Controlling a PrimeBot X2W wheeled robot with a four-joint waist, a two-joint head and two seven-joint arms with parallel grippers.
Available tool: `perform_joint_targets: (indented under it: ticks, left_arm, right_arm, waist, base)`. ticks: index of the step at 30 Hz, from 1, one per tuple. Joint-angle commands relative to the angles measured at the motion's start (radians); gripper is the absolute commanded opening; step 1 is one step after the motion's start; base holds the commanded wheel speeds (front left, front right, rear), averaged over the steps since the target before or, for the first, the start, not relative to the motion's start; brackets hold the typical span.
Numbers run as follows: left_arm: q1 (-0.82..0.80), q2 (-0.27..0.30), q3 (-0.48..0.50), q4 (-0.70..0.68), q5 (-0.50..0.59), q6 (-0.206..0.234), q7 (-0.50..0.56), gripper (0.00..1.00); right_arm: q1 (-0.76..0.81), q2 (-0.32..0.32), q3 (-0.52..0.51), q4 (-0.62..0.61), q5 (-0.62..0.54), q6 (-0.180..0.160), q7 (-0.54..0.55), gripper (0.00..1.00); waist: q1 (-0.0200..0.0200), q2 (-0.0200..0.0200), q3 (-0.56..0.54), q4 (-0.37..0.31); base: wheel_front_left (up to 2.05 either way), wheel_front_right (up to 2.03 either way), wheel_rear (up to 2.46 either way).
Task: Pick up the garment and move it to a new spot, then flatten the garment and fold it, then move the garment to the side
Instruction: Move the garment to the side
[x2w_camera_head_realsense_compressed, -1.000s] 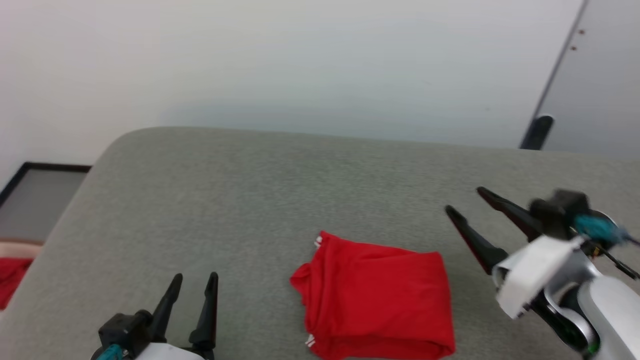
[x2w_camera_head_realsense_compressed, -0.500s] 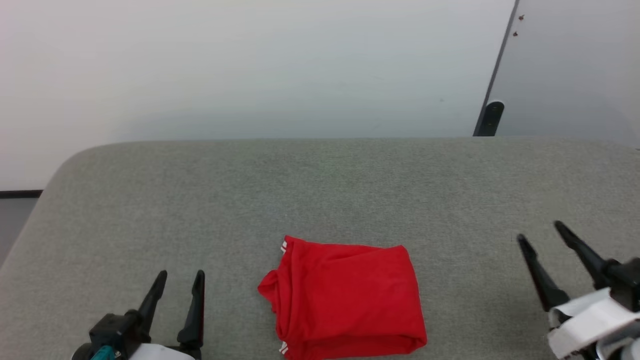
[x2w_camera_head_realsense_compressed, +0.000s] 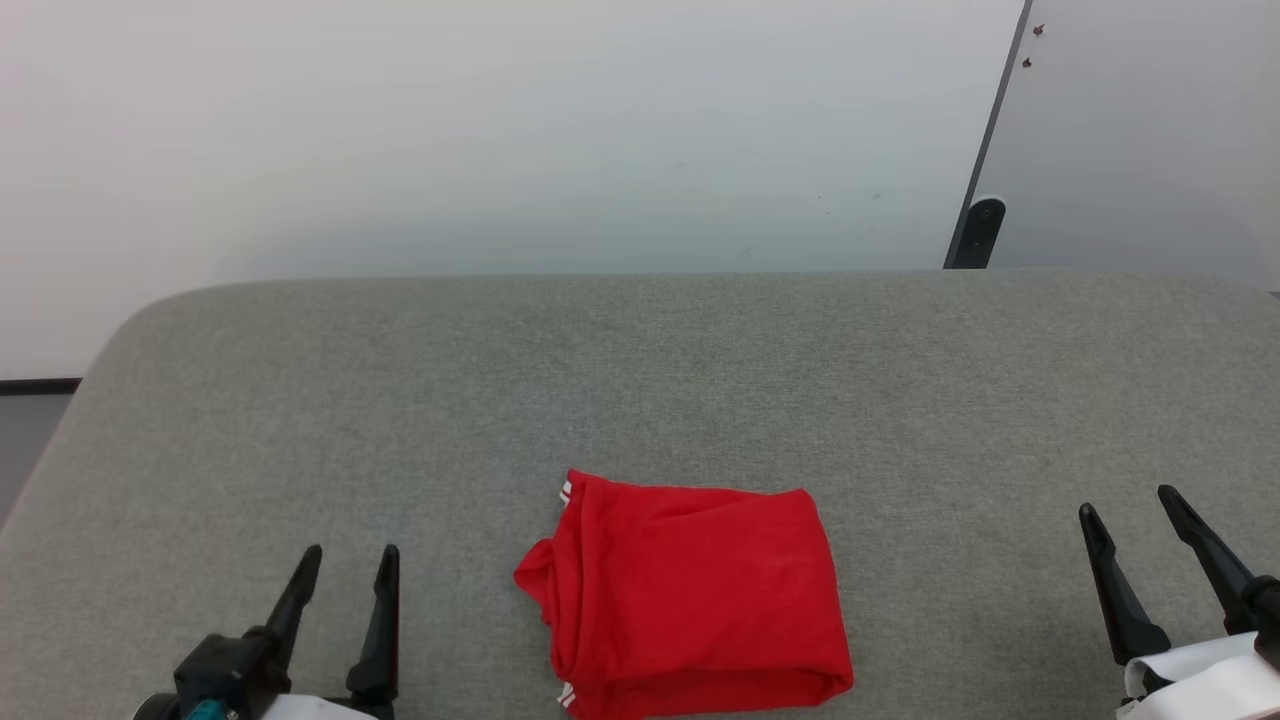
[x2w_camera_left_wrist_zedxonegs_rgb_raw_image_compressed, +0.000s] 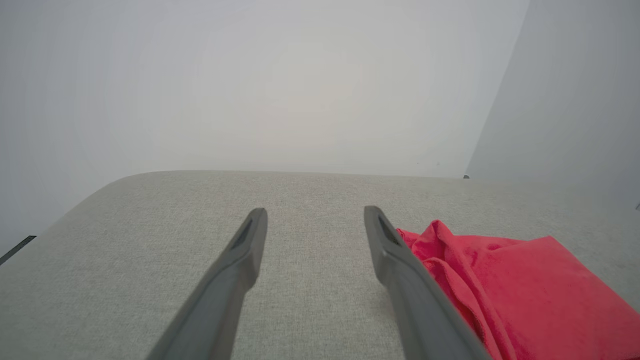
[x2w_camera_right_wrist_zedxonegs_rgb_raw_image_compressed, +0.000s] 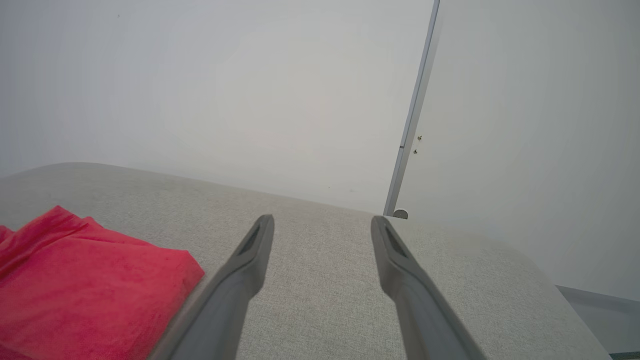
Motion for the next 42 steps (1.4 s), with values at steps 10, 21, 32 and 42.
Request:
perform_joint_targets:
  ticks: [10,21,32,42]
  left_arm:
    - [-0.015,-0.008,0.002,0.004,0.011,-0.003,0.0,1.0]
    - [0.012,-0.004,0.055,0.007,0.015,-0.003,0.0,1.0]
    - [-0.005,-0.026,0.006,0.023,0.006,-0.003,0.0,1.0]
    - [-0.074,-0.061,-0.05,0.033,-0.003,-0.003,0.0,1.0]
  right_arm:
    - [0.009,0.009,0.02,-0.002,-0.016,-0.002,-0.005,1.0]
    - [-0.09,0.025,0.182,0.055,0.056,-0.002,0.108,1.0]
    - [-0.178,-0.044,0.269,0.082,0.205,-0.001,0.569,1.0]
    - [-0.216,-0.055,0.273,0.104,0.246,-0.001,0.779,1.0]
  waist:
    - [0.0,0.0,-0.003,0.045]
    - [0.0,0.0,-0.019,0.149]
    - [0.0,0.0,0.014,0.227]
    - [0.0,0.0,0.127,0.272]
  base:
    - [0.0,0.0,0.0]
    - [0.0,0.0,0.0]
    - [0.0,0.0,0.0]
    - [0.0,0.0,0.0]
